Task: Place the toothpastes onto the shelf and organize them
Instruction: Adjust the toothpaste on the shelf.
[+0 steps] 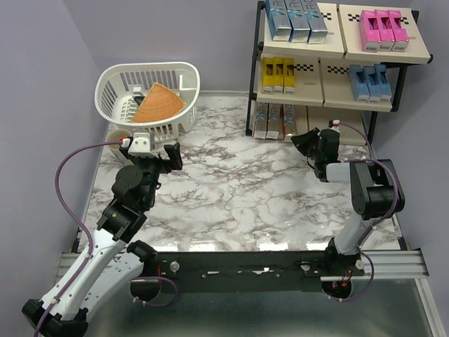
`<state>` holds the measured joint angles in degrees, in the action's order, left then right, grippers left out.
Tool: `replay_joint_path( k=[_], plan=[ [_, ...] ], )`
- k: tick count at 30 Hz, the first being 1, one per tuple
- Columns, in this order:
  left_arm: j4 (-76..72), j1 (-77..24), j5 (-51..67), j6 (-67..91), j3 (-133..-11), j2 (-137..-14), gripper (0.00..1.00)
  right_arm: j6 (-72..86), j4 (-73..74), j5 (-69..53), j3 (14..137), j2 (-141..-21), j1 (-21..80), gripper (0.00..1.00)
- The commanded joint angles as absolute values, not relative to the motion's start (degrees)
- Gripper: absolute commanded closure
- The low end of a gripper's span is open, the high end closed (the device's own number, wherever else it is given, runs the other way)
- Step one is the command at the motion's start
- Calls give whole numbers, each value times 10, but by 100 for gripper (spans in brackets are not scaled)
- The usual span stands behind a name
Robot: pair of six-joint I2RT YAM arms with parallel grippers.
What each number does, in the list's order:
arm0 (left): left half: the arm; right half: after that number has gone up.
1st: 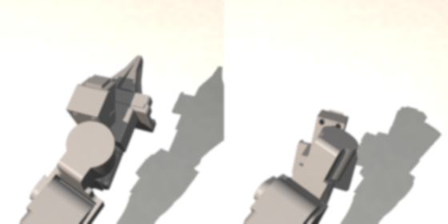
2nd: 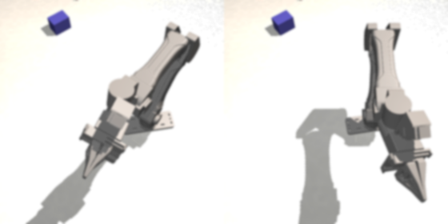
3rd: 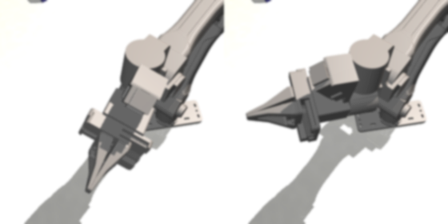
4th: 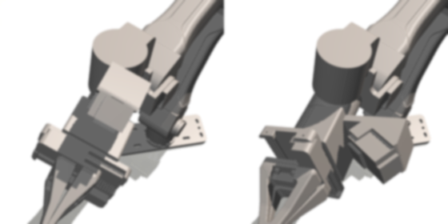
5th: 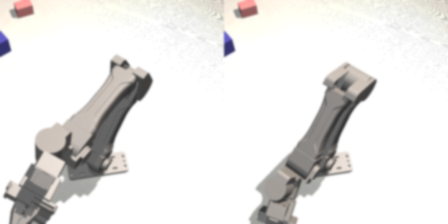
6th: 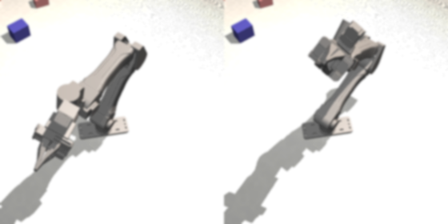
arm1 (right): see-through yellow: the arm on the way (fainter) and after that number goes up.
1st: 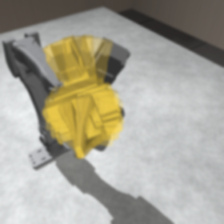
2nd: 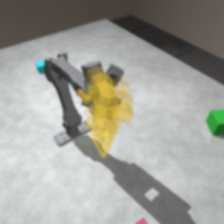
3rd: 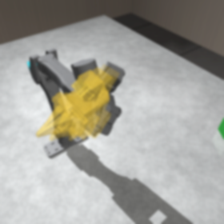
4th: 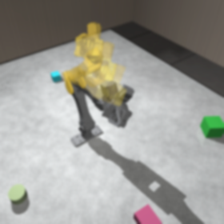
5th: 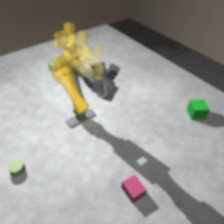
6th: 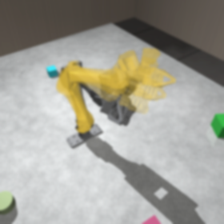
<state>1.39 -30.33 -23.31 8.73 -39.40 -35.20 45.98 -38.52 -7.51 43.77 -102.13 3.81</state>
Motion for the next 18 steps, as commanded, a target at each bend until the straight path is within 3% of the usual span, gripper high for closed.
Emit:
replay_joint_path(
  k=[1,9,18],
  plan=[
    [3,-300,-228,80,-388,-352,1,536,-522,-110,348,-991,5,79],
    [3,-300,-221,80,-388,-359,1,663,-745,-177,343,-1084,-62,81],
    [3,-300,-222,71,-385,-369,1,680,-676,-149,474,-1167,-63,83]
  ],
)
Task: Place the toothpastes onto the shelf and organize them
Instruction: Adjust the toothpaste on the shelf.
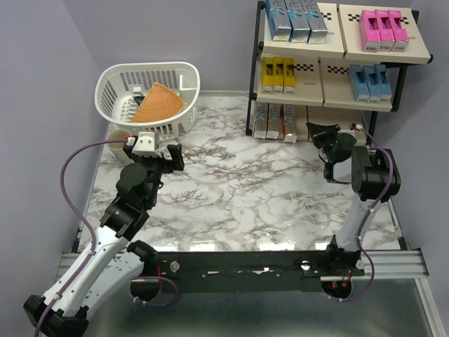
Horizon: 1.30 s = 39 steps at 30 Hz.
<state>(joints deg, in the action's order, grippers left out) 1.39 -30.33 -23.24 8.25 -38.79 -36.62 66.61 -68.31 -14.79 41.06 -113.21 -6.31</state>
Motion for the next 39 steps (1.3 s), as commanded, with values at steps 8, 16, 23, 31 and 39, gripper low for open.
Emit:
replay_joint_path(
  k=[8,16,23,31,39],
  plan=[
    [3,-299,-220,69,-384,-379,1,686,-606,-135,581,-1228,-62,86],
    [3,-295,-214,70,-385,-384,1,686,-539,-124,631,-1260,-40,91],
    [3,-295,-214,72,-386,-379,1,694,-503,-137,675,-1288,-25,92],
    [3,-295,-212,73,-386,-374,1,692,-483,-147,687,-1295,-15,92],
    [3,-295,-211,73,-386,-369,1,681,-471,-167,694,-1290,-9,91]
  ],
)
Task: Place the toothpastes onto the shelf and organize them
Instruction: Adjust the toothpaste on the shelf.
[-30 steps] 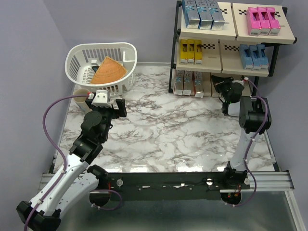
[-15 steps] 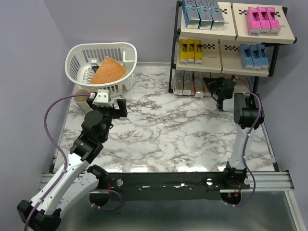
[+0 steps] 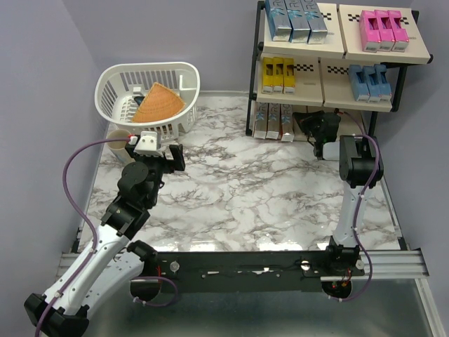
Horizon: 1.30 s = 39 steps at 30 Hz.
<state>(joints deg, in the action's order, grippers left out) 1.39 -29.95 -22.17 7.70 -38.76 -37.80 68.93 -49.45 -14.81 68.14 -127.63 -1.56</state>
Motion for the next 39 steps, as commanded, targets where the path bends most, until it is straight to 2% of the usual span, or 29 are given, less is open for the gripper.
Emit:
replay_joint_path(
  k=[1,14,20,23,26,27,29,33,36,39],
  plan=[
    [3,-295,-211,73,-386,-369,1,684,-473,-166,690,-1288,-9,92],
    [3,-295,-206,76,-387,-365,1,671,-487,-186,660,-1253,-9,92],
    [3,-295,-200,76,-386,-346,1,660,-526,-159,551,-1181,-14,91],
    [3,-295,-201,77,-385,-331,1,641,-528,-135,484,-1115,-23,86],
    [-10,-295,-203,83,-383,-313,1,611,-518,-122,416,-1036,-34,76],
    [-9,-295,-205,83,-383,-302,1,601,-495,-117,397,-1014,-36,69],
    [-14,-295,-214,92,-381,-285,1,566,-457,-105,348,-932,-37,64],
    [-22,-293,-228,93,-364,-213,1,494,-289,-88,295,-773,-37,54],
    [-40,-291,-243,89,-344,-162,1,436,-202,-92,294,-704,-36,53],
    [-41,-287,-255,85,-338,-136,1,420,-217,-126,279,-693,-36,53]
  ],
)
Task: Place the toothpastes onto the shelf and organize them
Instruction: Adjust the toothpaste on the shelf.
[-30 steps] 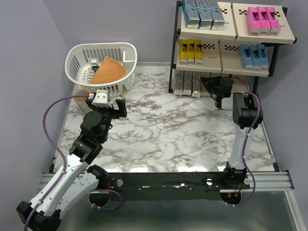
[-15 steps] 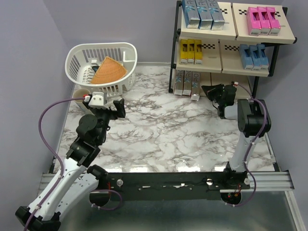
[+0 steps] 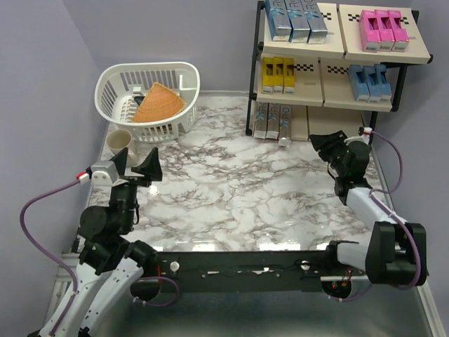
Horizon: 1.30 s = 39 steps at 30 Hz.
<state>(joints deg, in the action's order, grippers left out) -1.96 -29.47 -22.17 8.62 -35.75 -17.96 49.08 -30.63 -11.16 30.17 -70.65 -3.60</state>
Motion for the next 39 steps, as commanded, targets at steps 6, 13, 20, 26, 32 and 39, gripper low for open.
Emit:
replay_joint_path(
  k=[6,13,20,26,32,39],
  plan=[
    [-1,-275,-270,95,-333,-108,1,470,-321,-185,280,-793,-12,63],
    [18,-247,-296,109,-308,-57,1,517,-381,-169,350,-932,39,74],
    [11,-207,-285,131,-295,-23,1,539,-412,-156,417,-1021,45,78],
    [9,-196,-280,136,-291,-25,1,550,-416,-161,472,-1077,45,79],
    [6,-194,-268,141,-291,-31,1,548,-424,-170,476,-1080,45,80],
    [11,-194,-268,165,-289,-17,1,521,-431,-202,357,-940,44,72]
  ],
)
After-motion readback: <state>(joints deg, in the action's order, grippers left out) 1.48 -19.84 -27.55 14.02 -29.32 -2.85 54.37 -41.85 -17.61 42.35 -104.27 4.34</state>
